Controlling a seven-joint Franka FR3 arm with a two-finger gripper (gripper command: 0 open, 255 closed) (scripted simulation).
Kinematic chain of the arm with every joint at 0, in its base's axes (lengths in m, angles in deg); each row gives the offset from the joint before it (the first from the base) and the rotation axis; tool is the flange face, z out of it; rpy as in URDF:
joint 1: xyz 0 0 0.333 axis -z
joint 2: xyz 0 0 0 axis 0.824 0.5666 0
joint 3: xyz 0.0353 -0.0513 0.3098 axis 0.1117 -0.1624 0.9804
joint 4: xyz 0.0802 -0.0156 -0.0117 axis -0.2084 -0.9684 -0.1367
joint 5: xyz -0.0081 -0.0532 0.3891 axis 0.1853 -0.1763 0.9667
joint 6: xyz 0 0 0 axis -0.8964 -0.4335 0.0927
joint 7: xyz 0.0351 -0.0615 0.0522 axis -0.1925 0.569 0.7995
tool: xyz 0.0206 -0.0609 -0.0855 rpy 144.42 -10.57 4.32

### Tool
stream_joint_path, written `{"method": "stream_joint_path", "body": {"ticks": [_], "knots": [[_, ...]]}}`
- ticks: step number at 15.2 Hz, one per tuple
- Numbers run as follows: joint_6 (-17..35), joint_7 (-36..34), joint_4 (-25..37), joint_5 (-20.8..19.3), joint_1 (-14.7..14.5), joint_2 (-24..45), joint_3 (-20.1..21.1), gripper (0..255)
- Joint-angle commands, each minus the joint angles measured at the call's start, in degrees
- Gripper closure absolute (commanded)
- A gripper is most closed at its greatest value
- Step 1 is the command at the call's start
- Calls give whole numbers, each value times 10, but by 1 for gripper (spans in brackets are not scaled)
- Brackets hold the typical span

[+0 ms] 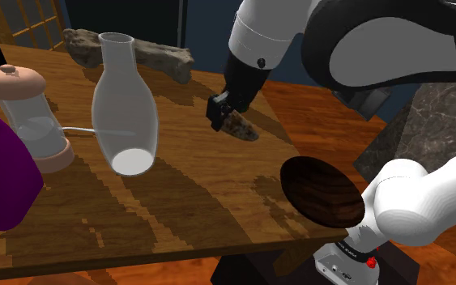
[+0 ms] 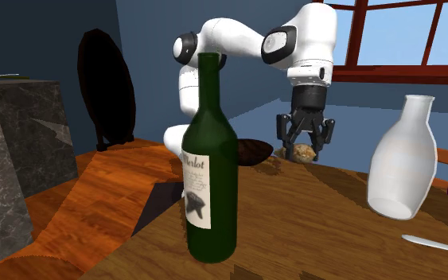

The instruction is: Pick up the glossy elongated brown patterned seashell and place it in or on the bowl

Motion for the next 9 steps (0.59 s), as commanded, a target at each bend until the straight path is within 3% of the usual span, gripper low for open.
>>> {"method": "stream_joint_path", "body": {"ticks": [1, 6, 9], "knots": [[-15, 3, 16, -1, 1, 1, -2, 255], [-50, 9, 53, -2, 3, 3, -6, 255], [-65, 17, 0, 20, -17, -67, -19, 255]]}}
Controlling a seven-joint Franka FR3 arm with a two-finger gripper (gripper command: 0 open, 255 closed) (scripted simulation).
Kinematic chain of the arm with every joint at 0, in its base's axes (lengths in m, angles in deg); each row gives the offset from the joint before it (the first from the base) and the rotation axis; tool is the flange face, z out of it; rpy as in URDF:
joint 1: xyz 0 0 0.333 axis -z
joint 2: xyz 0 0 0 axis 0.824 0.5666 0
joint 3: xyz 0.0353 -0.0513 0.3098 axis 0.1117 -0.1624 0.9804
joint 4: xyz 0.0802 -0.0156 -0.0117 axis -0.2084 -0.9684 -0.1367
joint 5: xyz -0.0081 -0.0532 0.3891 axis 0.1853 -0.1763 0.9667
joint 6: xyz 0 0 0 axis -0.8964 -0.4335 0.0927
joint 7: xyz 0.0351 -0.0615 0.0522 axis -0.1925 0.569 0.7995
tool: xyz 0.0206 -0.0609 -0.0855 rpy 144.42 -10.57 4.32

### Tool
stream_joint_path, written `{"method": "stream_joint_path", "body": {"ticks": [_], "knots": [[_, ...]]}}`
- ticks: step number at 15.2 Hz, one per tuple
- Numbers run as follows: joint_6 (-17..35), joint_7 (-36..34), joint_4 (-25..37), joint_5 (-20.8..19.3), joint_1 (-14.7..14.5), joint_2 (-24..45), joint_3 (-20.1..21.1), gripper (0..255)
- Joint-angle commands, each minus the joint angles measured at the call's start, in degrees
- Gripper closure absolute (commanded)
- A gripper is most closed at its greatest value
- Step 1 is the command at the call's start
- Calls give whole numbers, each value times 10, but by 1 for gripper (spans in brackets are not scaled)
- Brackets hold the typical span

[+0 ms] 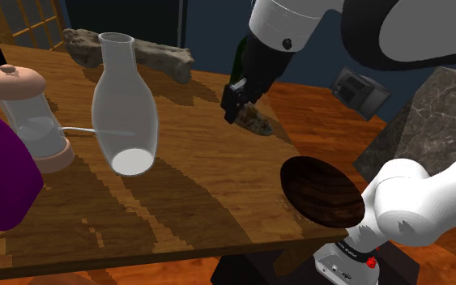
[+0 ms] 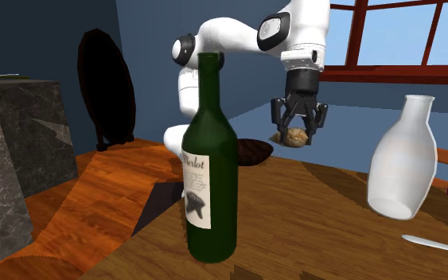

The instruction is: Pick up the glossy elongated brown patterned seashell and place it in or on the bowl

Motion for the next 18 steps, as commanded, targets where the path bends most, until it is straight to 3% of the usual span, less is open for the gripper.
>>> {"method": "stream_joint_path", "body": {"ticks": [1, 8, 15, 18], "knots": [[-15, 6, -31, 14, -14, -47, -9, 255], [-82, 8, -125, 48, -69, -206, -31, 255], [-185, -7, -182, 71, -127, -359, -40, 255], [-169, -10, -209, 77, -133, -370, -34, 255]]}}
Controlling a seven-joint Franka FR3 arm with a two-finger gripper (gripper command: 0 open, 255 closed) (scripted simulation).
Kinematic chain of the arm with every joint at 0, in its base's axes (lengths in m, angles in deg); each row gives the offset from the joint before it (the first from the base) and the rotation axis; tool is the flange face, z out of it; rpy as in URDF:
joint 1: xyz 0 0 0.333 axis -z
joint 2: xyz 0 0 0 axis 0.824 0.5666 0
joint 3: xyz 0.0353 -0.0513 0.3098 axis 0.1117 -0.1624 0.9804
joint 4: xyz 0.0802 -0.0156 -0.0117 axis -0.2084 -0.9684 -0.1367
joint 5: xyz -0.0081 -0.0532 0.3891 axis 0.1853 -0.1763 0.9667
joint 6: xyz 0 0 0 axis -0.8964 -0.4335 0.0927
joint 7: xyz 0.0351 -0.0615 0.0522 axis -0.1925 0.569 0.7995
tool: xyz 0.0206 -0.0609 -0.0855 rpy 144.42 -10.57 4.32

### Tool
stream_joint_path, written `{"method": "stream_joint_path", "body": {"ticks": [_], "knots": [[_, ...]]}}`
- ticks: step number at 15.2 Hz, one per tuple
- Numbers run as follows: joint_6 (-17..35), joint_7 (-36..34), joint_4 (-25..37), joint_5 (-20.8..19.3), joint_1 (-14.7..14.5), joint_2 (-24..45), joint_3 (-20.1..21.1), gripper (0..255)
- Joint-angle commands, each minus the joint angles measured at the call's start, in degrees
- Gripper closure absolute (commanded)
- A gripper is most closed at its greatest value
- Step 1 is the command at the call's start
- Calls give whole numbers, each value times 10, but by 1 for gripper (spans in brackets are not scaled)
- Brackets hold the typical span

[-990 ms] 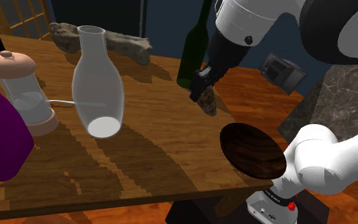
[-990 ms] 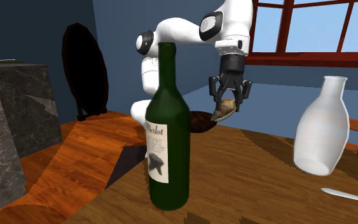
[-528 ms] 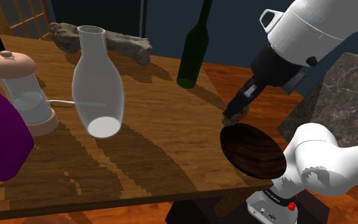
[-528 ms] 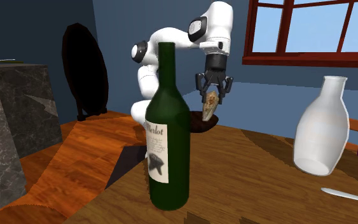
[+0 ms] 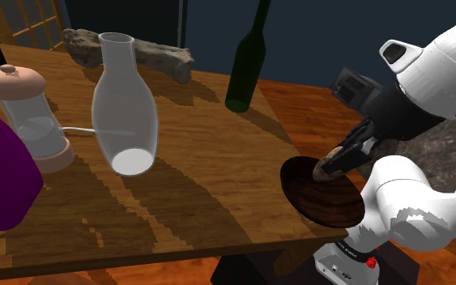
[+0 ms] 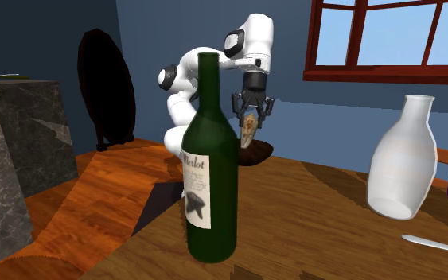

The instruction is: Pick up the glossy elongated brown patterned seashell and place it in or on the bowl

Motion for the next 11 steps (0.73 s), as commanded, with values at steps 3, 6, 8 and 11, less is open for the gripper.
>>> {"method": "stream_joint_path", "body": {"ticks": [3, 6, 8, 11], "knots": [[20, -4, -36, 9, -8, -15, 8, 255], [36, -7, -62, 16, -13, -24, 15, 255], [47, -9, -79, 21, -17, -30, 20, 255], [58, -12, -96, 26, -21, -35, 25, 255]]}}
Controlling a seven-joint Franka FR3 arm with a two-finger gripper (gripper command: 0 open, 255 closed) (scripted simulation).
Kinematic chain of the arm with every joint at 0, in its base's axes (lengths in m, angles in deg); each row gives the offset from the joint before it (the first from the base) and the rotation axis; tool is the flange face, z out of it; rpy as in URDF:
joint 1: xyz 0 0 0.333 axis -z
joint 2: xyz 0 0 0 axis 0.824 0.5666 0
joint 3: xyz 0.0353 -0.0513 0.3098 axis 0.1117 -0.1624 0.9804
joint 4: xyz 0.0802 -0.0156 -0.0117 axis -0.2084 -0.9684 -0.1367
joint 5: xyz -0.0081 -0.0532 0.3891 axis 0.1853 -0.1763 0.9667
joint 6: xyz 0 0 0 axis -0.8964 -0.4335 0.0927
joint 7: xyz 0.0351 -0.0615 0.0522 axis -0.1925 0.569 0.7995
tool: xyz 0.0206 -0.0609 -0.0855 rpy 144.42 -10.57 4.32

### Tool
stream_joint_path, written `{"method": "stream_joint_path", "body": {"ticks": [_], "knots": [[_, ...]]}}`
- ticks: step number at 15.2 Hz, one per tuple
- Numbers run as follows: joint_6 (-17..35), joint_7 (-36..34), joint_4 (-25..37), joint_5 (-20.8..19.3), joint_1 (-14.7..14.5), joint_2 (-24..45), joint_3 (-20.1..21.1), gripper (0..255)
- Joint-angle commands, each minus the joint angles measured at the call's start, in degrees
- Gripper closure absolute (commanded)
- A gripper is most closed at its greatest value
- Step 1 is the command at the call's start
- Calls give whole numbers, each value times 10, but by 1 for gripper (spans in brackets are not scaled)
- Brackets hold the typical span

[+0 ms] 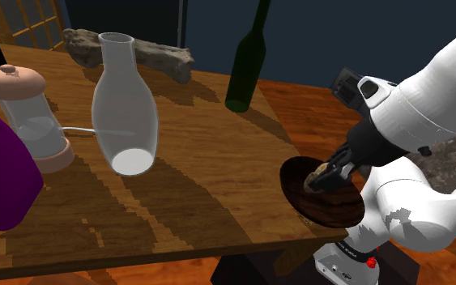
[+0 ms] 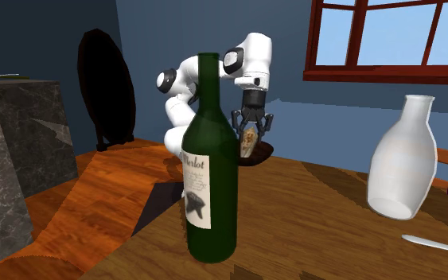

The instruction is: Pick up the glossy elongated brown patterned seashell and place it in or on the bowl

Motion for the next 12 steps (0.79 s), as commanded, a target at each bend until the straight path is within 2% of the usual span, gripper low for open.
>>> {"method": "stream_joint_path", "body": {"ticks": [1, 7, 8, 12], "knots": [[1, -1, -6, 3, -2, -1, 2, 255], [1, -2, -6, 2, -2, -1, 2, 255], [0, -2, -6, 2, -3, -2, 2, 0], [0, -2, -6, 3, -3, -1, 2, 0]]}}
